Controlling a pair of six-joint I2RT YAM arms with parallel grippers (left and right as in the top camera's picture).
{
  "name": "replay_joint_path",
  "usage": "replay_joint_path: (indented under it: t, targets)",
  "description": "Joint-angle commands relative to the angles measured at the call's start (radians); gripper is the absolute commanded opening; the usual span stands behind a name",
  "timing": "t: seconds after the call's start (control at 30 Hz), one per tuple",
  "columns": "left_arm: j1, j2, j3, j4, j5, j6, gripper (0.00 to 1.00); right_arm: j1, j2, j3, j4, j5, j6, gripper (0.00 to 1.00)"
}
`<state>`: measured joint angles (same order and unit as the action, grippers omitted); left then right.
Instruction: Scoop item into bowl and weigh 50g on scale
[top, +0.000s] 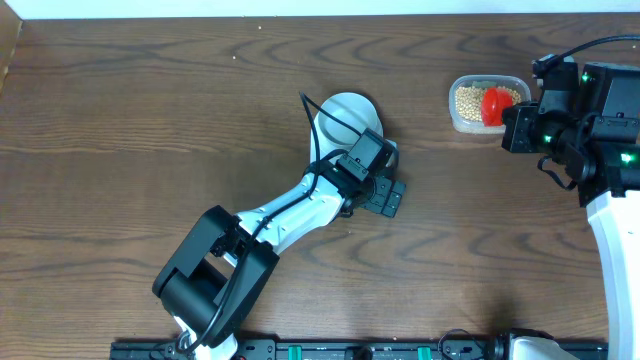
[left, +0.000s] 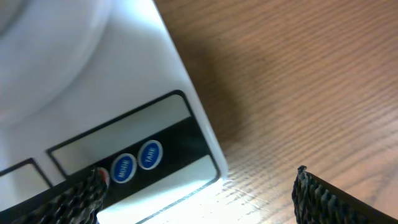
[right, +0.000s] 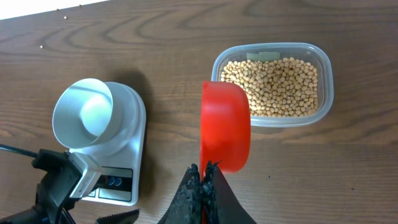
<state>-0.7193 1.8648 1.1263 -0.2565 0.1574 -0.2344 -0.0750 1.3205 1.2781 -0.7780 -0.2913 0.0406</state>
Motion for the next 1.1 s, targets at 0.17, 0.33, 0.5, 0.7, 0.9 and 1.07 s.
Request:
replay_joint_path:
  t: [0.17,0.33,0.5,0.7,0.9,1.07]
  targets:
    - [0.001,0.019,-0.013,0.001,-0.047,0.014,0.98,-0.006,0.002,0.014,-0.004,0.005,-0.02,0.01]
    - [0.001,0.023,-0.013,0.001,-0.047,0.013,0.98,-0.006,0.002,0.014,-0.004,0.005,-0.02,0.01]
    - [0.0,0.038,-0.013,0.002,-0.046,0.013,0.98,-0.006,0.002,0.014,-0.004,0.005,-0.021,0.01]
    - [0.0,0.061,-0.013,0.002,-0.042,0.013,0.98,-0.006,0.002,0.014,-0.004,0.005,-0.021,0.01]
    - [-0.002,0.077,-0.013,-0.003,-0.008,0.008,0.98,-0.006,0.002,0.014,-0.004,0.005,-0.023,0.01]
    - [-0.007,0.077,-0.013,-0.011,-0.008,0.008,0.98,-0.006,0.002,0.014,-0.004,0.013,-0.028,0.01]
